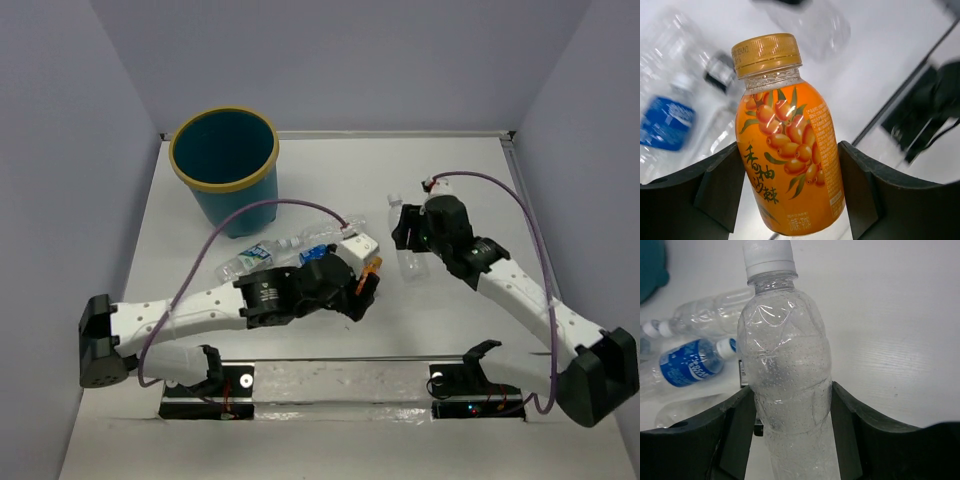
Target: Put the plastic bottles in the bin
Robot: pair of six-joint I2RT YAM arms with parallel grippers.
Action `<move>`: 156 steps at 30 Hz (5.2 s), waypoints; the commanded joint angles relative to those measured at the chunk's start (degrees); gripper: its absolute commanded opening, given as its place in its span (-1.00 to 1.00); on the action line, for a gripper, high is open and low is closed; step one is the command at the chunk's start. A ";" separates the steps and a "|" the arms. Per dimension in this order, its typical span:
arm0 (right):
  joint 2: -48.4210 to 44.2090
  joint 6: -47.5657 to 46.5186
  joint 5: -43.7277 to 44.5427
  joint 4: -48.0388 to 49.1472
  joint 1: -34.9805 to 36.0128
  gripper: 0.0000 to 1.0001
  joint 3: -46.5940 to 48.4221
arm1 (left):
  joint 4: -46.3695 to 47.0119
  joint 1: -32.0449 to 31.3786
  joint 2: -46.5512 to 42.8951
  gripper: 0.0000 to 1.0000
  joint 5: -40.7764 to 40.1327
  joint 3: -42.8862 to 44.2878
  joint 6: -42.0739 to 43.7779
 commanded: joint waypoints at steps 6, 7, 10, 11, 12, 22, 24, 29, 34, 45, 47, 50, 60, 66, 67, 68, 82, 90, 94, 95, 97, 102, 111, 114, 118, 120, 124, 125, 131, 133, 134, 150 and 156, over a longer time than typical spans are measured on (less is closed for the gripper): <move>-13.04 2.49 -6.01 1.77 0.99 -0.34 -3.71 | 12.64 23.63 -10.71 -0.15 -9.83 12.59 7.94; -13.91 2.75 -7.50 2.38 1.00 -0.34 -4.14 | 13.86 26.11 -10.54 -0.14 -10.71 13.64 10.21; -14.62 3.81 -8.92 4.14 2.31 -0.35 -4.85 | 16.41 37.15 -8.52 -0.07 -13.36 17.78 13.13; -14.45 4.07 -9.44 5.19 3.10 -0.35 -5.02 | 17.82 40.26 -7.64 -0.03 -11.61 18.92 13.13; -14.10 4.16 -9.45 5.64 3.63 -0.35 -4.94 | 18.26 43.25 -5.72 -0.01 -10.46 21.02 13.13; -6.72 3.29 -8.22 11.09 10.76 -0.36 4.36 | 22.31 62.61 3.44 0.81 -2.99 21.04 9.10; -3.82 1.79 -7.60 11.18 11.55 -0.36 7.88 | 22.49 62.88 2.83 0.98 -1.93 19.63 8.65; 2.77 0.21 -9.18 14.16 13.39 -0.38 20.44 | 20.91 62.88 -1.30 0.98 3.42 17.88 7.16; 11.73 -1.20 -9.27 15.40 15.41 -0.40 33.18 | 17.14 62.88 -10.08 0.98 8.96 13.58 4.26; 38.88 -1.73 -13.58 24.88 18.67 -0.40 67.46 | 1.32 62.88 -34.07 0.98 22.06 -8.04 0.74; 45.64 -1.90 -13.66 27.77 18.67 -0.40 75.63 | -1.75 62.88 -36.62 0.98 23.64 -9.89 -0.57; 55.14 -1.73 -13.05 29.46 18.67 -0.41 84.07 | -4.40 62.88 -40.32 0.98 26.19 -12.27 -1.89; 73.43 -3.56 -13.74 38.08 19.90 0.59 100.26 | -4.94 62.88 -46.04 0.98 34.44 -15.44 -4.62; 60.66 -8.31 -15.42 38.34 21.13 0.92 89.75 | -4.59 62.88 -42.62 0.98 41.11 -17.71 -4.88; 57.91 -8.75 -15.42 38.51 21.13 0.92 82.93 | -2.76 62.88 -42.44 0.98 42.36 -18.33 -5.23; 55.01 -9.37 -15.42 38.78 21.13 0.91 79.12 | -2.04 62.88 -42.35 0.98 43.59 -18.95 -5.58; 8.42 0.01 -6.72 26.84 14.18 0.57 4.61 | 1.57 44.19 -30.68 0.98 27.38 -17.55 -8.31; -3.55 4.87 -9.78 19.89 7.86 0.69 -10.38 | 4.99 22.28 -14.24 0.98 11.52 -10.78 3.28; -1.27 3.38 -9.45 15.93 6.71 0.66 -9.78 | 7.99 21.13 -8.45 0.98 11.96 -9.91 7.41; 0.04 3.20 -9.62 15.67 6.71 0.67 -9.60 | 7.99 20.35 -7.38 0.98 12.13 -9.38 7.60; 1.80 3.02 -10.06 15.66 5.39 0.68 -8.81 | 8.34 18.68 -4.57 0.98 10.56 -7.97 8.91; 7.08 2.32 -12.52 15.49 4.16 0.68 -5.82 | 9.30 14.89 1.41 0.98 9.32 -5.51 11.64; 8.75 1.44 -15.77 16.37 2.49 0.67 -5.99 | 9.66 14.54 10.55 0.98 6.78 -4.54 13.13; 9.72 1.79 -17.08 16.72 2.49 0.68 -5.38 | 9.66 14.27 12.31 0.98 5.38 -5.06 13.22; 12.08 2.23 -18.32 17.42 2.49 0.71 -4.59 | 9.22 13.05 15.99 0.98 1.50 -4.72 13.05; 13.05 2.32 -18.24 17.42 2.49 0.72 -4.15 | 7.82 12.69 17.50 0.98 2.29 -3.67 12.26; 15.95 2.49 -18.94 17.42 2.49 0.72 -2.48 | 6.76 10.06 19.78 0.90 0.80 -3.14 10.94; 16.57 2.41 -18.77 17.42 2.49 0.72 -2.30 | 6.58 9.53 19.79 0.89 0.62 -3.05 10.68; 20.08 2.41 -17.53 17.60 2.49 0.61 -1.25 | 6.14 7.95 17.60 0.38 0.27 -4.62 7.69; 20.97 2.67 -17.62 17.68 2.49 0.53 -1.42 | 5.44 7.25 15.76 0.28 -0.08 -5.15 6.55; 21.14 2.67 -17.62 17.77 2.49 0.48 -1.51 | 5.00 6.89 14.96 0.26 -0.34 -5.33 6.19; 3.68 5.39 -23.24 18.21 2.49 -0.30 -13.02 | 4.11 9.43 -17.03 -0.03 -16.94 4.94 2.75; -8.20 6.27 -24.12 14.44 4.51 -0.31 -11.37 | 11.94 31.65 -13.88 -0.03 -10.72 11.44 4.96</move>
